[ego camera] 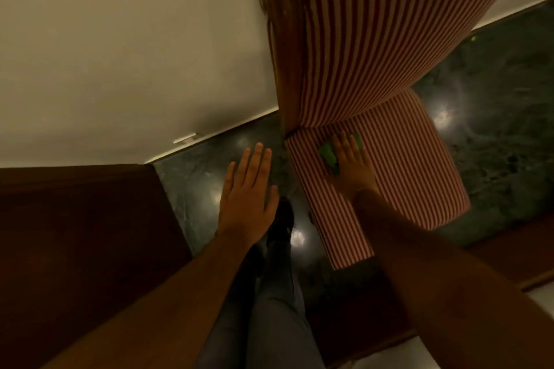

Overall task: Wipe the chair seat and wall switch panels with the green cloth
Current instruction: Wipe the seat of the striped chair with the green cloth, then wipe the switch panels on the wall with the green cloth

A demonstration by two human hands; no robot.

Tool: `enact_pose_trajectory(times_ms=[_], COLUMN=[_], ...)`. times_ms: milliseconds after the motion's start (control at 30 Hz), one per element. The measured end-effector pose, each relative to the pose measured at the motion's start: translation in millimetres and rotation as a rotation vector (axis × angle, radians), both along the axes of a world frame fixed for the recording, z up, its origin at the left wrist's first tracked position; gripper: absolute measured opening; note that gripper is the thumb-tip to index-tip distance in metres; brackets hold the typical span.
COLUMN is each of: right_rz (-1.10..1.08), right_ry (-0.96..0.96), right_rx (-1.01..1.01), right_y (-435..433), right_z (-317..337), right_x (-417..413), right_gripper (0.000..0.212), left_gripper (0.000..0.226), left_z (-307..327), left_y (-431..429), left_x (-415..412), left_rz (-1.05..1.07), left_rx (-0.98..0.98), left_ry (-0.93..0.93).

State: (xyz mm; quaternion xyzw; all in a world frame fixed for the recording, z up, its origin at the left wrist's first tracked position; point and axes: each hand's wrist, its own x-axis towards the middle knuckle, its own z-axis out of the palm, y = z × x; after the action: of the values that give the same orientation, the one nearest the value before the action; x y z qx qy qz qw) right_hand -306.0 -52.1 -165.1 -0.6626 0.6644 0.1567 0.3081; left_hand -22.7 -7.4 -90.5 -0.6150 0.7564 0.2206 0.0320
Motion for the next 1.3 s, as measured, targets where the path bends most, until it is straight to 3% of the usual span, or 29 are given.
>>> enact_pose_trajectory(times_ms=[267,567,667,933,1100,1300], right_rz=[-0.099,-0.018,0.131,0.216,0.260,0.305], right_ry=[-0.158,-0.505,-0.587,-0.742,-0.820,-0.815], right_rx=[-0.081,-0.435,-0.583,-0.987,-1.085,-1.232], right_y=[-6,-1,-23,-54,-55,-58], right_z=[29,189,265,433,498,533], right_x=[8,101,144,233,275,318], right_gripper=[0.076,0.064,0.071,0.073,0.094,0.085], left_gripper=[0.077,0.077,0.076,0.074,0.087,0.085], left_z=[21,152,218,356,408,452], left_y=[13,7,-7,-37,-40,-56], left_x=[23,68,91,160,188,212], left_rz=[-0.004,0.129,0.256,0.475,0.522,0.559], left_rx=[-0.029,-0.227,-0.373,-0.770,-0.970,-1.120], left_ry=[-0.043,-0.056,-0.054,-0.112,-0.069,-0.075])
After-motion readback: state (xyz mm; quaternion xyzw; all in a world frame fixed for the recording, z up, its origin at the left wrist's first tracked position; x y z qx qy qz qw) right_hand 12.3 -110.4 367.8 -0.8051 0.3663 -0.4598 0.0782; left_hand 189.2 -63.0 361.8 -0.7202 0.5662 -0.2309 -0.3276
